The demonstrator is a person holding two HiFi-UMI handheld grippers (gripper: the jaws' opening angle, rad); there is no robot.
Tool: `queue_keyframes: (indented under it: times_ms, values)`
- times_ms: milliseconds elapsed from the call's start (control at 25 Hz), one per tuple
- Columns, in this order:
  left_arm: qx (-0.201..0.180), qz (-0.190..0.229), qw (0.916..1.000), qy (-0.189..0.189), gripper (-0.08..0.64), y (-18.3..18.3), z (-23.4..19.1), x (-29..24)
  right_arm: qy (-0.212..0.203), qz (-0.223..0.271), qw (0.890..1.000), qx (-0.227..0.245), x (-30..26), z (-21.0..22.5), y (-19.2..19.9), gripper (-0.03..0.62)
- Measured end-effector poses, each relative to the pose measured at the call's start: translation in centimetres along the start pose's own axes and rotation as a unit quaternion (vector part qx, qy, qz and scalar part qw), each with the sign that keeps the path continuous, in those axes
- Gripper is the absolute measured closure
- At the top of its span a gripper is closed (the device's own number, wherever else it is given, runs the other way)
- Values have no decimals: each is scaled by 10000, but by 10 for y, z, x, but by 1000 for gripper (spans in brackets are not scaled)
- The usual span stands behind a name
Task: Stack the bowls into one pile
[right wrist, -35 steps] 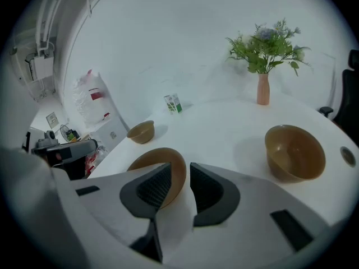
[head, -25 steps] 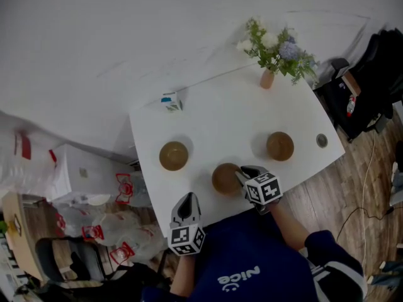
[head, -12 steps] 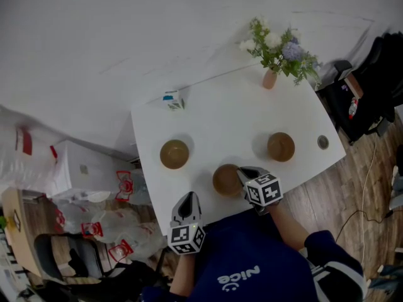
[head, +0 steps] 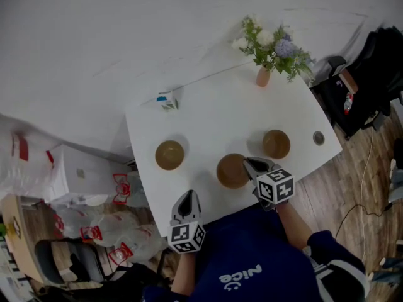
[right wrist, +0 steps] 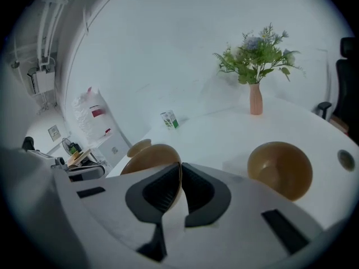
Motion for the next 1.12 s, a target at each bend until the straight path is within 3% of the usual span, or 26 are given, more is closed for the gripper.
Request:
queue_keyframes:
  times_ms: [600, 1120]
  values:
    - [-200, -180, 9991, 342, 537, 2, 21, -19, 1287, 338, 9902, -419, 57, 79, -3, 557]
    - [-201, -193, 9992, 274, 537, 0, 23, -27, 2071, 169, 9750, -789, 74, 139, 12, 557]
Point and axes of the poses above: the fingertips, and each gripper's own axes: x backward along the fingers, z to its right, y out of its underside, the point moved 6 cm from there along x, backward along the fingers, and after that the axes turned 14 degrees about x, right-handed, at the moved point
